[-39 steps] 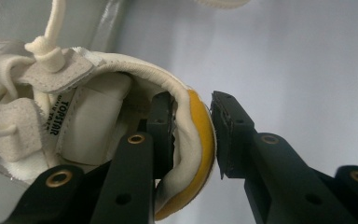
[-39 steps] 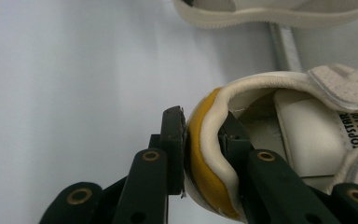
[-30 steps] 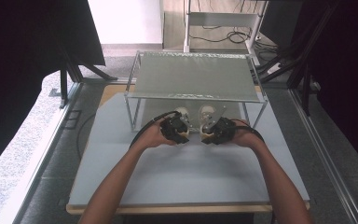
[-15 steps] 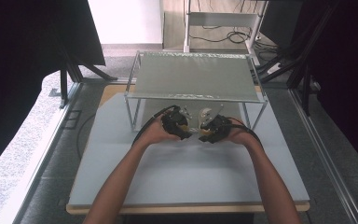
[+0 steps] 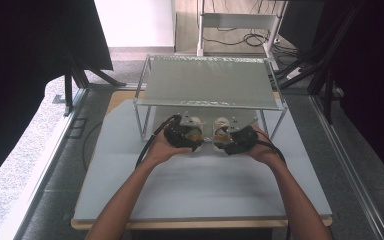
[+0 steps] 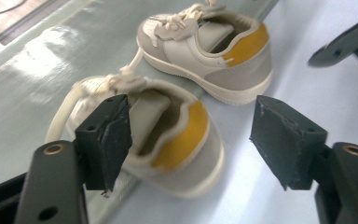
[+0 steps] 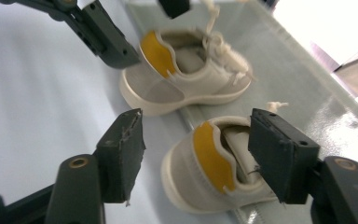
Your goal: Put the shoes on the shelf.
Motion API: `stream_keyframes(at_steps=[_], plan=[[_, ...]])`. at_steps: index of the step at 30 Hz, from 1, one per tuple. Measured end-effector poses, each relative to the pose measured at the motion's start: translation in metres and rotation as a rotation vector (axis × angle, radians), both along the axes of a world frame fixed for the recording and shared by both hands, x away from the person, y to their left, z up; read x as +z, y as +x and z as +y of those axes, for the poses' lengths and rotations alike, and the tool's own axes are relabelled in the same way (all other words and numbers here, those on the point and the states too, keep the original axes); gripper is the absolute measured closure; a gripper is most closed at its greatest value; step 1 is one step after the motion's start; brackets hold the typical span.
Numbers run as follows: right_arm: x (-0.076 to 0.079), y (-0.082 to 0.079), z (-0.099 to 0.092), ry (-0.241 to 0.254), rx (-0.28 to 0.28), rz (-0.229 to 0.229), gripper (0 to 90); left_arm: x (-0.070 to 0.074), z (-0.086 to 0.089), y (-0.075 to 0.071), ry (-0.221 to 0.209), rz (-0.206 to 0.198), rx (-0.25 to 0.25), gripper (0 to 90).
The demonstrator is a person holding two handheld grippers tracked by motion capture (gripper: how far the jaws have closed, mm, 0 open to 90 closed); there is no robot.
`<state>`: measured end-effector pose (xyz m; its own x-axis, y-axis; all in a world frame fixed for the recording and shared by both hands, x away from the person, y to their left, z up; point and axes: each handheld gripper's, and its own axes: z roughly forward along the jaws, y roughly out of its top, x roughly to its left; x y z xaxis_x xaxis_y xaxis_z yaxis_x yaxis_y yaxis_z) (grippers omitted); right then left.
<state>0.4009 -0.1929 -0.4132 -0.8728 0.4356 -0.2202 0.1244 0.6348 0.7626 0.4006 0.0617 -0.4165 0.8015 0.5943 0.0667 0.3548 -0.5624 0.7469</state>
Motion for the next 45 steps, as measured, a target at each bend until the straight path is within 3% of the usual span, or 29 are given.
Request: stream_keyframes(at_steps=[3, 7, 10, 13, 14, 15, 18, 19, 20, 24, 27, 36, 41, 45], plan=[[-0.003, -0.015, -0.013, 0.057, -0.035, -0.007, 54.6, 0.001, 0.015, -0.014, -0.034, 0.016, 0.058, 41.2], [-0.016, -0.023, -0.03, 0.068, -0.119, 0.025, 71.6, -0.01, 0.032, -0.017, -0.03, 0.04, 0.165, 59.9], [-0.032, -0.013, -0.044, 0.075, -0.226, 0.058, 81.7, -0.024, 0.038, -0.005, -0.034, 0.08, 0.249, 69.1], [-0.047, 0.004, -0.052, 0.073, -0.331, 0.083, 87.5, -0.038, 0.037, 0.013, -0.031, 0.112, 0.303, 72.9], [-0.05, 0.009, -0.052, 0.067, -0.36, 0.075, 88.9, -0.041, 0.037, 0.019, -0.023, 0.118, 0.306, 73.4], [-0.053, 0.013, -0.052, 0.072, -0.387, 0.072, 90.0, -0.045, 0.034, 0.023, -0.043, 0.135, 0.327, 73.9], [-0.06, 0.024, -0.043, 0.071, -0.46, 0.054, 90.0, -0.051, 0.029, 0.037, -0.006, 0.124, 0.312, 75.0], [-0.061, 0.026, -0.04, 0.061, -0.473, 0.047, 90.0, -0.055, 0.024, 0.039, -0.029, 0.157, 0.347, 75.1], [-0.064, 0.03, -0.035, 0.049, -0.493, 0.035, 90.0, -0.056, 0.022, 0.042, -0.032, 0.165, 0.358, 75.3], [-0.07, 0.037, -0.023, 0.015, -0.529, 0.041, 90.0, -0.06, 0.019, 0.052, -0.025, 0.163, 0.372, 78.0], [-0.071, 0.042, -0.014, -0.004, -0.55, 0.036, 90.0, -0.061, 0.02, 0.057, -0.046, 0.188, 0.381, 77.3], [-0.069, 0.058, 0.0, 0.008, -0.56, 0.05, 90.0, -0.061, 0.009, 0.071, -0.055, 0.202, 0.4, 80.3], [-0.071, 0.057, -0.002, 0.019, -0.552, 0.07, 89.9, -0.062, 0.015, 0.068, -0.063, 0.222, 0.387, 75.7], [-0.066, 0.045, -0.008, 0.008, -0.541, 0.042, 89.6, -0.059, 0.025, 0.051, -0.055, 0.219, 0.336, 74.4]])
